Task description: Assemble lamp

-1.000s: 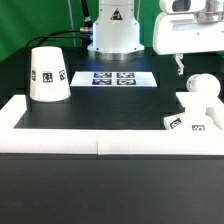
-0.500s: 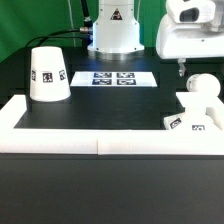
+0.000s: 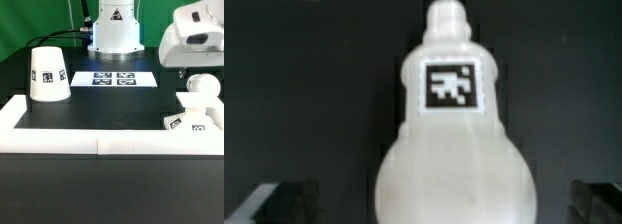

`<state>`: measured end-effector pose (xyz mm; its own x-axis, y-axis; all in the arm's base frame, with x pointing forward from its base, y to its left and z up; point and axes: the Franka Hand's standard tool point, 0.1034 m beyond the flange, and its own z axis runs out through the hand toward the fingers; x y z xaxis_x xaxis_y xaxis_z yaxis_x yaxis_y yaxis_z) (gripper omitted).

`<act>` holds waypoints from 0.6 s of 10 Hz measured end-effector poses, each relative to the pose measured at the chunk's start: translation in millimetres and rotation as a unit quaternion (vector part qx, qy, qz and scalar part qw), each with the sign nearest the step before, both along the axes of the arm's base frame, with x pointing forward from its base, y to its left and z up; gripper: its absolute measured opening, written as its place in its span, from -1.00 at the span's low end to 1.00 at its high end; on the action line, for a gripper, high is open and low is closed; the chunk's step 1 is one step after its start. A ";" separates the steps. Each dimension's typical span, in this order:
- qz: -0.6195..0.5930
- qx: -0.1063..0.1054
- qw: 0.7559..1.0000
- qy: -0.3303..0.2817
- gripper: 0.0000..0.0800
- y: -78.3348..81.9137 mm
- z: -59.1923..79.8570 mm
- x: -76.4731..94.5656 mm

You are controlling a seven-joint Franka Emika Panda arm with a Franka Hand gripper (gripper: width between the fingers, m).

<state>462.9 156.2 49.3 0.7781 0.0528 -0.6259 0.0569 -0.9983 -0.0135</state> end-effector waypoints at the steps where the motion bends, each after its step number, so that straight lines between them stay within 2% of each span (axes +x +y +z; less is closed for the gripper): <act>1: 0.001 -0.005 1.000 0.026 0.75 1.6 -1.9 -1.6; 2: 0.005 -0.010 0.998 0.062 0.75 3.5 -4.3 -5.2; 3: 0.006 -0.010 0.997 0.071 0.75 5.6 -8.8 -2.2; 6: 0.008 -0.010 0.998 0.069 0.75 7.9 -13.6 -2.4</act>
Offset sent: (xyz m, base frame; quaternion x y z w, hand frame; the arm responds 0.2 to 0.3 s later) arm -0.0006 0.0121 -0.0082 -0.0024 0.0073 0.0133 0.9999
